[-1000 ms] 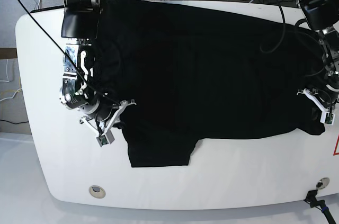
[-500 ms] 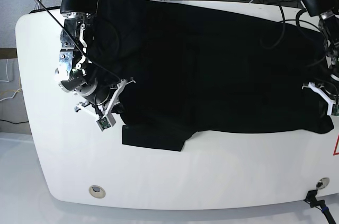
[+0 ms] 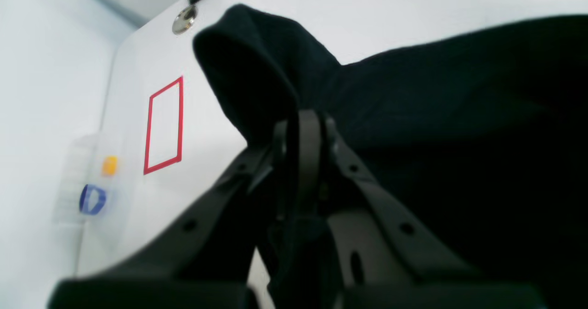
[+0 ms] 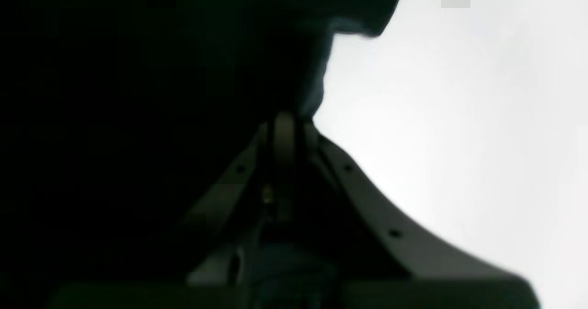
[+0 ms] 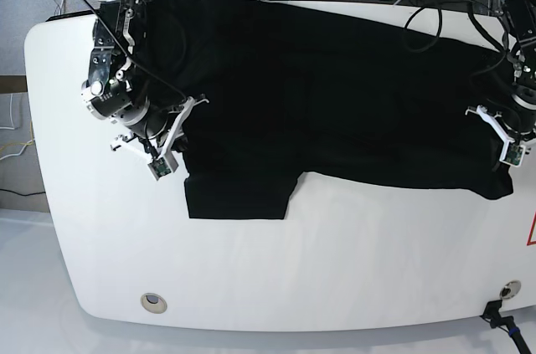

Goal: Fold the T-shirt properly

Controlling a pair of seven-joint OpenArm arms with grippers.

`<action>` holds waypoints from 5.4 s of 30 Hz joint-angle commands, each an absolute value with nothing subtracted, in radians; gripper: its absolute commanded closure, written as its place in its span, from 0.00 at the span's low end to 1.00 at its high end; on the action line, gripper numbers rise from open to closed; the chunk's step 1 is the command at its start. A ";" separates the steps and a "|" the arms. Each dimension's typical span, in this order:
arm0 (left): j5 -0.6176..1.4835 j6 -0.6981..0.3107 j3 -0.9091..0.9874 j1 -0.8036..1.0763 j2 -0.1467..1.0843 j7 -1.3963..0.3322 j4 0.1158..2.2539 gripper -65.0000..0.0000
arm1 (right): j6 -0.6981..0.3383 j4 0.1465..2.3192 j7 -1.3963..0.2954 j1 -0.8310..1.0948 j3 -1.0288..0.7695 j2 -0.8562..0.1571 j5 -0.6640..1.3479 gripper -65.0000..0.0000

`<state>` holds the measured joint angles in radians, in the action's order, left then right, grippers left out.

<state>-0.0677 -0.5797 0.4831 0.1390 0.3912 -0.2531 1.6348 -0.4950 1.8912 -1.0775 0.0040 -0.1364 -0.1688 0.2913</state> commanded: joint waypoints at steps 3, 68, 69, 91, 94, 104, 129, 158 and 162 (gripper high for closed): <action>-0.058 -0.572 0.490 0.179 0.440 -0.229 1.659 1.00 | -0.493 1.911 -1.061 0.036 -0.143 -0.180 0.300 1.00; -0.059 -0.568 0.522 -0.277 0.386 -0.513 1.158 0.37 | -0.552 1.946 -1.067 0.188 -0.186 -0.189 0.300 1.00; -0.059 -0.570 0.521 -0.297 0.395 -0.513 1.124 0.33 | -0.552 1.939 -1.067 0.185 -0.186 -0.189 0.300 1.00; -0.054 -0.622 0.519 -0.570 0.440 -0.291 0.582 0.10 | -0.552 1.928 -1.067 0.170 -0.186 -0.191 0.300 1.00; -0.051 -0.622 0.522 -0.602 0.441 -0.268 0.524 0.10 | -0.552 1.926 -1.067 0.170 -0.186 -0.191 0.300 1.00; -0.048 -0.552 0.524 -0.605 0.435 -0.245 0.515 0.10 | -0.552 1.926 -1.067 0.170 -0.186 -0.191 0.300 1.00; -0.053 -0.530 0.521 -0.590 0.433 -0.242 0.512 0.69 | -0.552 1.926 -1.029 0.177 -0.189 -0.191 0.300 1.00; 0.027 -0.622 0.550 -0.458 0.433 -0.364 0.889 1.00 | -0.550 1.926 -1.029 0.171 -0.189 -0.189 0.300 1.00; 0.090 -0.648 0.555 -0.390 0.437 -0.456 1.058 1.00 | -0.550 1.926 -1.029 0.171 -0.189 -0.168 0.292 1.00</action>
<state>0.0589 -0.6483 0.5518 -0.3836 0.4107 -0.4511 0.9852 -0.5503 1.9099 -1.0496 0.1814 -0.1852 -0.1757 0.2909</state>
